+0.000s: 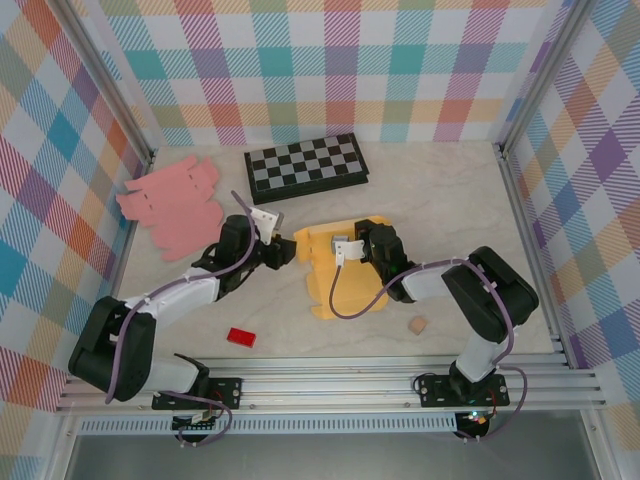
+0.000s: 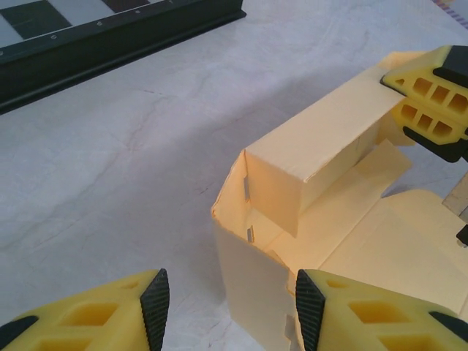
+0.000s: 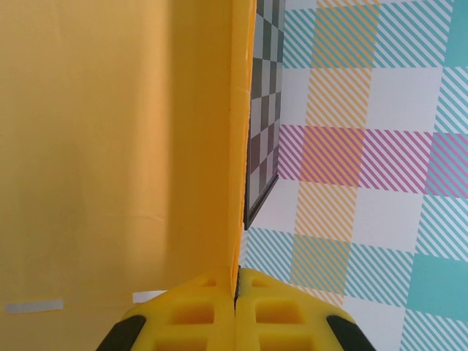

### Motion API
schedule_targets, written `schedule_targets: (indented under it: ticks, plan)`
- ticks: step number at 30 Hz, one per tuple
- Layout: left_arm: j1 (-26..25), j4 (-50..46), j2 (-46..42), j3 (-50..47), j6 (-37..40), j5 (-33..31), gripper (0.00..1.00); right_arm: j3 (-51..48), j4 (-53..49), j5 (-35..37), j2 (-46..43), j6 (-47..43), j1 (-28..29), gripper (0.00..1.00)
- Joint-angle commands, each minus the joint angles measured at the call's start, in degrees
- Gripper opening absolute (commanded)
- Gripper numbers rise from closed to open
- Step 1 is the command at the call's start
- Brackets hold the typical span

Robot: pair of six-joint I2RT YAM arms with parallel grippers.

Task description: Fold the paper box

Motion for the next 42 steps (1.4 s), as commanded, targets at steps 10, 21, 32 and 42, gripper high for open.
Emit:
schedule_targets:
  ticks: [10,21,32,42]
  plan:
    - [1.8,0.3,6.5,1.9,-1.5,6.5,0.54,0.2,2.2,-0.1,0.5,0.2,0.4,0.00]
    - [-0.4,1.7,13.9,7.0,-2.0,12.1,0.52,0.2,1.4,-0.2,0.2,0.2,0.4,0.00]
    - [-3.9,2.0,16.2,8.2,-2.8,12.9,0.52,0.3,0.8,-0.1,0.3,0.2,0.4,0.00]
    - [-4.4,-0.9,18.5,10.9,-2.7,8.6,0.53,0.2,0.9,-0.1,-0.1,0.2,0.4,0.00]
